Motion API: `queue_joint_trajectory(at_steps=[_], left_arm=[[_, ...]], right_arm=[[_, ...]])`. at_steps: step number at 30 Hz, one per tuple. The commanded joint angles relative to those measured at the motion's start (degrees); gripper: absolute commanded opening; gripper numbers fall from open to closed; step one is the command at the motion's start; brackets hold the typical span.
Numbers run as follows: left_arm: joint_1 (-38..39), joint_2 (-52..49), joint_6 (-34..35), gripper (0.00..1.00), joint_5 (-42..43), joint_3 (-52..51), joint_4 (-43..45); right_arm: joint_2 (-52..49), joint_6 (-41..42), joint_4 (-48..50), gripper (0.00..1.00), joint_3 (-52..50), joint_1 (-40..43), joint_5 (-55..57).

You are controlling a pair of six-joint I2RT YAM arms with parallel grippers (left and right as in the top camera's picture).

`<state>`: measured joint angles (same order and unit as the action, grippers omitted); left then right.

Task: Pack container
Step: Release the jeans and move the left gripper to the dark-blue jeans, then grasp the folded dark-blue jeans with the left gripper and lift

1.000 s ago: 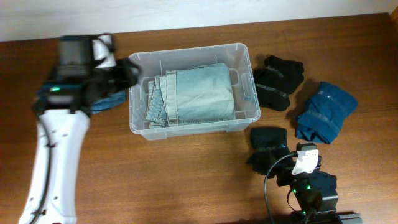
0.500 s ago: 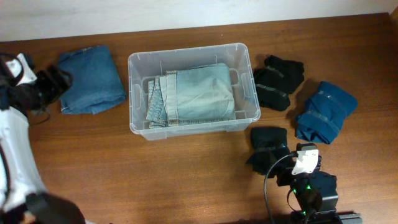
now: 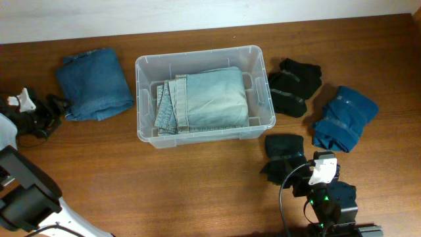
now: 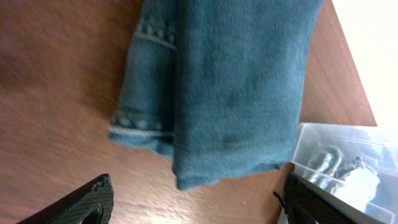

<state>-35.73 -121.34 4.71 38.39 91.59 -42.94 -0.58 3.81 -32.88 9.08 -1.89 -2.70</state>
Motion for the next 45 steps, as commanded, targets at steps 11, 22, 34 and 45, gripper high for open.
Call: queue_joint_trajectory(at_steps=[11,22,34,45], left_arm=[[0.00,-10.27,-3.45,0.87,2.49,0.39,5.70],[2.73,-13.51,-3.45,0.08,6.49,0.39,8.39],[-0.66,-1.25,-6.54,0.00,7.91,4.98,-9.57],[1.97,35.71,-4.04,0.00,8.81,8.07,-19.56]], right_arm=[[0.37,-0.39,0.13,0.99,-0.42,0.42,-0.11],[0.37,-0.39,0.13,0.98,-0.42,0.42,-0.11],[0.37,-0.39,0.13,0.98,-0.42,0.42,-0.11],[0.37,-0.39,0.15,0.98,-0.42,0.42,-0.11]])
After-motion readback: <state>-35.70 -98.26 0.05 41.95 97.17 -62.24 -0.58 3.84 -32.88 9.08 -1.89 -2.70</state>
